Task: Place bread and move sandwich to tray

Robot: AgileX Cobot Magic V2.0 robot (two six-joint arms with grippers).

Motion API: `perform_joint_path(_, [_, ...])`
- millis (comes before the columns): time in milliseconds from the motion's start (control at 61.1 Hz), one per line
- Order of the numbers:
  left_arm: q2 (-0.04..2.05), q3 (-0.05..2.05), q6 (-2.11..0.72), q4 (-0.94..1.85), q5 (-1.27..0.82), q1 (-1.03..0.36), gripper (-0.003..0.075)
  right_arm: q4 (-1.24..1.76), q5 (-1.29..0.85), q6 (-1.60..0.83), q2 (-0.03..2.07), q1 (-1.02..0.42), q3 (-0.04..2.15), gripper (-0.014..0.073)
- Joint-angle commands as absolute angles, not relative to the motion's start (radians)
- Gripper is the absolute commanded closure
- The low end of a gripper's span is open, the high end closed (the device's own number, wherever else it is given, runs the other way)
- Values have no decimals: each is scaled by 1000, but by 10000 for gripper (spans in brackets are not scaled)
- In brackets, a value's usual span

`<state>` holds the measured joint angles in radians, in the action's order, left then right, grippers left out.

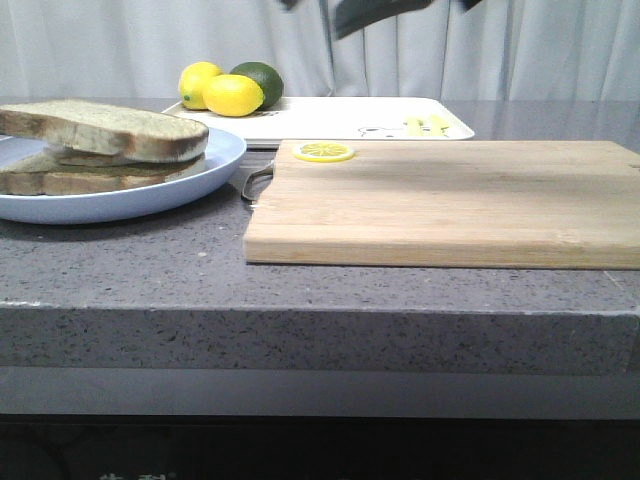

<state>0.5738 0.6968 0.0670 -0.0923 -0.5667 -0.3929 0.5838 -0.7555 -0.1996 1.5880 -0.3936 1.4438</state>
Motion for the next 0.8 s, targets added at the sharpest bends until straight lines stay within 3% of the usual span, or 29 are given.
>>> perform_joint_path(0, [581,725,66,-96,-487,-401,281,313,-815,-100,1459,-401,1478,192])
perform_joint_path(131, [581,725,66,-96,-488,-401,281,114,-883,-67,1323,-414,1449,192])
perform_joint_path(491, [581,725,66,-96,-488,-401,281,104,-764,-68,877,-414,1100,192])
perform_joint_path(785, [581,719,66,-84,-493,-401,281,104,-713,-68,633,-413,860,192])
